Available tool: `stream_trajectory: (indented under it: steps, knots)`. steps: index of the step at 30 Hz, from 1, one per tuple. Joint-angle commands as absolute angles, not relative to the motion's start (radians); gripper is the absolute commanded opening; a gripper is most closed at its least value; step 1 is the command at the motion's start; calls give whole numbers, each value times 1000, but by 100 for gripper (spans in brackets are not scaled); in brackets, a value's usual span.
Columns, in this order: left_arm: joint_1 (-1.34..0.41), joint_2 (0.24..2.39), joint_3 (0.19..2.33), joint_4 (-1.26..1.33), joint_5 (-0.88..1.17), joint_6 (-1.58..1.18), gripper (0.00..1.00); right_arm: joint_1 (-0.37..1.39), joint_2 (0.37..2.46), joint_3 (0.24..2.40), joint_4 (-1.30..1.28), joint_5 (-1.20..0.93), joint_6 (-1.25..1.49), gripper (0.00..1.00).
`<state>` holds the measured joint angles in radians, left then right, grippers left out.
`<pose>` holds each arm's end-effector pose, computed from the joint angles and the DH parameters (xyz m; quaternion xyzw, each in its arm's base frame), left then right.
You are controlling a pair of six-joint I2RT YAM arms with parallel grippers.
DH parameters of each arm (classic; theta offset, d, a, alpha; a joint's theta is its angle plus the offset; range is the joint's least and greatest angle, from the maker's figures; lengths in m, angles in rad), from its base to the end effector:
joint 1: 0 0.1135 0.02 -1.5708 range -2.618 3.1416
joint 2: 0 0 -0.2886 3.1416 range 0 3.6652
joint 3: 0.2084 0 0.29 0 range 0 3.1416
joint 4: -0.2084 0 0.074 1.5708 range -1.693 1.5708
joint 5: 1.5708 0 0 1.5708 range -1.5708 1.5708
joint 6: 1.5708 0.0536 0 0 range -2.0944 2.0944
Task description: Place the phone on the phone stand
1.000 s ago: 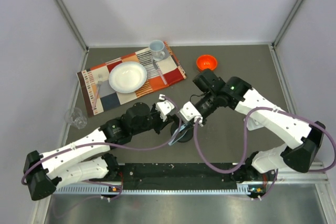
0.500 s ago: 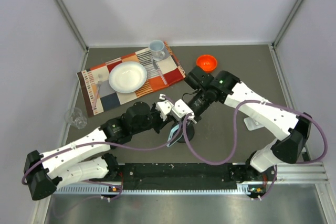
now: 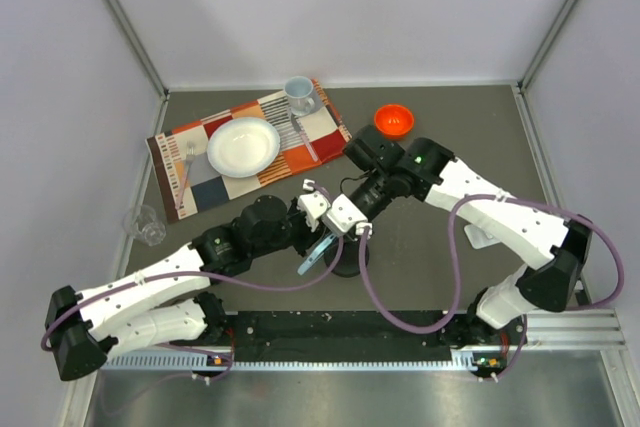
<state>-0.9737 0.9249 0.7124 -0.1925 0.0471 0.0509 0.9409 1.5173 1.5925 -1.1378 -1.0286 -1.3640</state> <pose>0.1404 -0.2111 0.2925 0.4204 0.7211 -0.2626 0.4840 0.1587 0.2957 0.3940 -0.8202 0.2294 0.4196 0.3140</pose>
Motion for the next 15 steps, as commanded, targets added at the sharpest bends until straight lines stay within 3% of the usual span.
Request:
stream_trajectory:
  steps: [1,15]
  knots:
    - [-982,890,729,-121,32,-31,0,962,1427,1577,-1019,-1046,-1361,0]
    - [-982,862,715,-126,63,-9,0,899,1489,1569,-1051,-1051,-1298,0]
